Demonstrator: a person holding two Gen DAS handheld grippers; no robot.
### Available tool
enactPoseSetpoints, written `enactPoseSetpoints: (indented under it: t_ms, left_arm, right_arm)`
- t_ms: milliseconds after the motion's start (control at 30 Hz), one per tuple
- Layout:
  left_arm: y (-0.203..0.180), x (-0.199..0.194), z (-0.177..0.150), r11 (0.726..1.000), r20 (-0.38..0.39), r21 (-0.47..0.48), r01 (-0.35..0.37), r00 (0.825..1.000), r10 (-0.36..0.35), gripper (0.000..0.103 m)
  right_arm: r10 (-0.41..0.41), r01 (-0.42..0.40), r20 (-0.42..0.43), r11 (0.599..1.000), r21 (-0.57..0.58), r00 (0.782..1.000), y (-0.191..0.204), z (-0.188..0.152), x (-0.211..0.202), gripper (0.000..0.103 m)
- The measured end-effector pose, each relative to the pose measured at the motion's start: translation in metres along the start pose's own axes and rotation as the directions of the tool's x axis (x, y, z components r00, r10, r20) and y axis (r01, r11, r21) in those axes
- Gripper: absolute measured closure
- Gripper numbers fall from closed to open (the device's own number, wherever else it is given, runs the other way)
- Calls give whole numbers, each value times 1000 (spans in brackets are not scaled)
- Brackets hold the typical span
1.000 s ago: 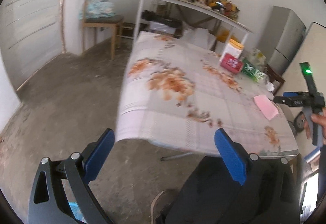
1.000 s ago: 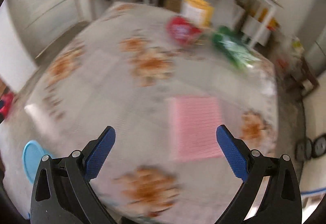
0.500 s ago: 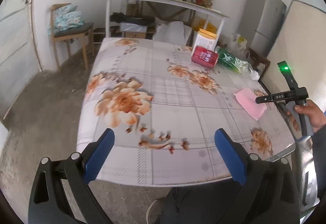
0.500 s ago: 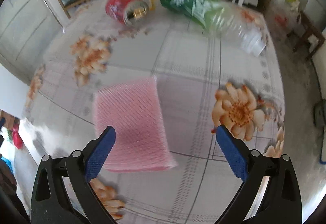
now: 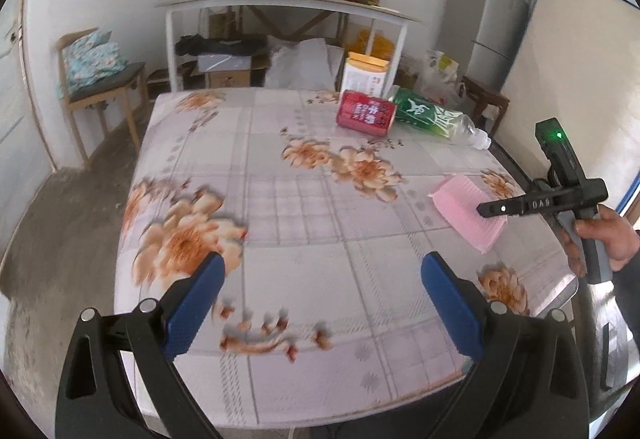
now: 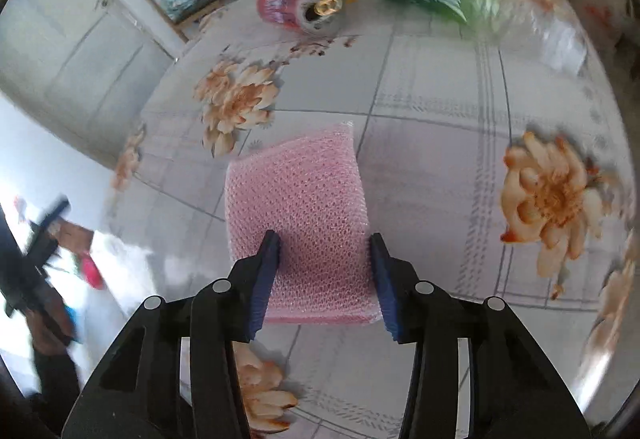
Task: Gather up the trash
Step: 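Grasp the pink sponge with the right gripper, then grasp the red milk can with the left gripper while the right gripper holds the sponge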
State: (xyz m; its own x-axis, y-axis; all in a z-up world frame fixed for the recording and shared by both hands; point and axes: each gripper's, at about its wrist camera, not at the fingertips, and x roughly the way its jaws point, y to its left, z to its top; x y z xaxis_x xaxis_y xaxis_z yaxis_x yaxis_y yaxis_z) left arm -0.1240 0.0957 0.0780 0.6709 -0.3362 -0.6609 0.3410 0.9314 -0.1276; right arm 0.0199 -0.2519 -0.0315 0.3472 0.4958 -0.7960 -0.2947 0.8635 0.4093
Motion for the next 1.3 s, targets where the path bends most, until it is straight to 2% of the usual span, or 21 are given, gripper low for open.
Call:
enactPoseSetpoints:
  t_ms: [333,433,533,633,700,733,900,1000,1200,1300]
  left_arm:
    - [-26,47,42,997,-29,51,58,998,-56,6]
    - [-30,69,65,998,-36,52,46,998,-44,6]
    - [-36,92,91,998,-10,57,36,999,-36,6]
    - [-45,121,123,990,37,95,101,994,-104,6]
    - [-52,149,143,969,32,155,194,979,-201,6]
    - [-53,160,149,964,21,175,202,978,-209,6]
    - [-51,228,174,951,-84,221,217,976,-203,6]
    - [-51,247,180,942,-105,248,227,973,-206,6]
    - [-58,270,190,926,-121,320,202,978,-171,5]
    - [-64,277,193,916,-119,372,152,986,-116,5]
  right_arm:
    - [56,-52,60,997,-65,997,26,-14,-12,72]
    - [64,-60,52,995,-75,997,28,-18,-17,74]
    - [62,-58,60,996,-67,996,24,-22,-25,76]
    - [72,-69,64,996,-49,995,20,-24,-29,78]
    - [82,-80,63,996,-38,995,16,-26,-31,78]
    - [87,-85,60,996,-35,994,15,-27,-31,78]
    - [108,-108,56,994,-16,993,10,-26,-28,78]
    - [124,-124,54,992,3,991,5,-24,-25,78]
    - [151,-152,45,988,19,988,0,-25,-21,78]
    - [163,-164,40,986,22,986,-1,-24,-20,78]
